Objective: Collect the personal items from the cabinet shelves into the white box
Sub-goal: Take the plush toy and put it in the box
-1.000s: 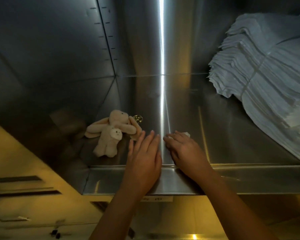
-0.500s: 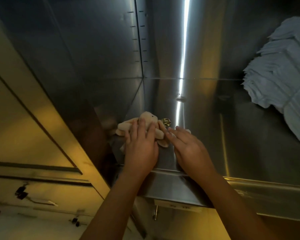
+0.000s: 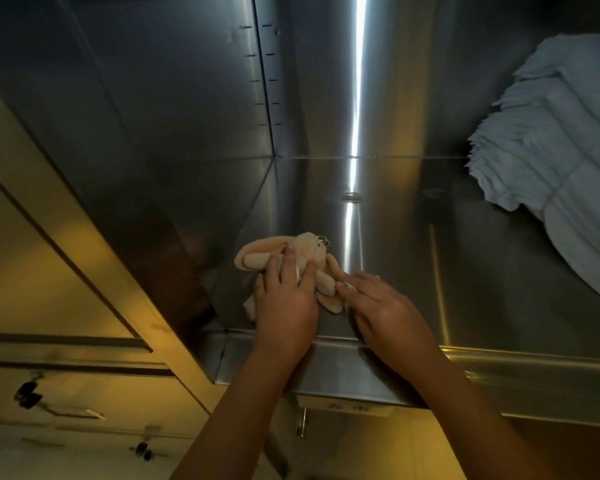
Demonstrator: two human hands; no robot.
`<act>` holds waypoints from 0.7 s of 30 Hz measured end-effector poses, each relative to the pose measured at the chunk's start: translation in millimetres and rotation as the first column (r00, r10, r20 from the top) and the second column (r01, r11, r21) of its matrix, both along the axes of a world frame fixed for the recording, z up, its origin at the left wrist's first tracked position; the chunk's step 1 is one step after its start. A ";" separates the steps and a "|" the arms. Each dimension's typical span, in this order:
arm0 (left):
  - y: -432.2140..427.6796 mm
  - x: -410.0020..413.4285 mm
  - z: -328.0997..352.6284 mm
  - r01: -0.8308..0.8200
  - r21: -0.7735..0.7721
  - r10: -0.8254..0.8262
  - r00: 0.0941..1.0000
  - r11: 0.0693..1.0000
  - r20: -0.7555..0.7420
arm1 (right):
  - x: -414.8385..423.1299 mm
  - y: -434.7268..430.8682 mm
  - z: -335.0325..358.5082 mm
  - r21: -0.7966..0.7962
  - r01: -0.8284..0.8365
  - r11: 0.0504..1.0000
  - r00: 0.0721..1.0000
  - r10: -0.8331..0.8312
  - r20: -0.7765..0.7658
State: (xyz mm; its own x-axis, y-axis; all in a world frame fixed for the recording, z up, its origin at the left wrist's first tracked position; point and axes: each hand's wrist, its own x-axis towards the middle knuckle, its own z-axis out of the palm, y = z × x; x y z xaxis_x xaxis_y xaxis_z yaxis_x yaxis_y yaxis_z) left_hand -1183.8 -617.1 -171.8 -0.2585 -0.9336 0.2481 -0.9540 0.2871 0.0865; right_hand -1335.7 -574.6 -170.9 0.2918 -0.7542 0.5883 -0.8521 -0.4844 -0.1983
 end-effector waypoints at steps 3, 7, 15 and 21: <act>15.9 -11.0 -3.0 0.074 -0.007 -0.074 0.997 0.997 -0.023 | -13.4 12.7 -5.6 0.075 0.052 0.996 0.999 -0.052 -0.007; 31.8 -21.6 -0.8 0.154 0.009 -0.153 0.986 0.988 -0.064 | -34.4 29.4 -8.5 0.156 0.127 0.980 0.992 -0.126 -0.021; 51.8 -39.2 -1.3 0.186 0.036 -0.183 0.979 0.982 -0.085 | -54.4 45.3 -11.0 0.284 0.194 0.939 0.981 -0.188 -0.051; 48.8 -44.0 1.4 0.100 0.106 -0.092 0.992 0.989 -0.083 | -57.3 49.1 -11.6 0.297 0.208 0.932 0.978 -0.202 -0.051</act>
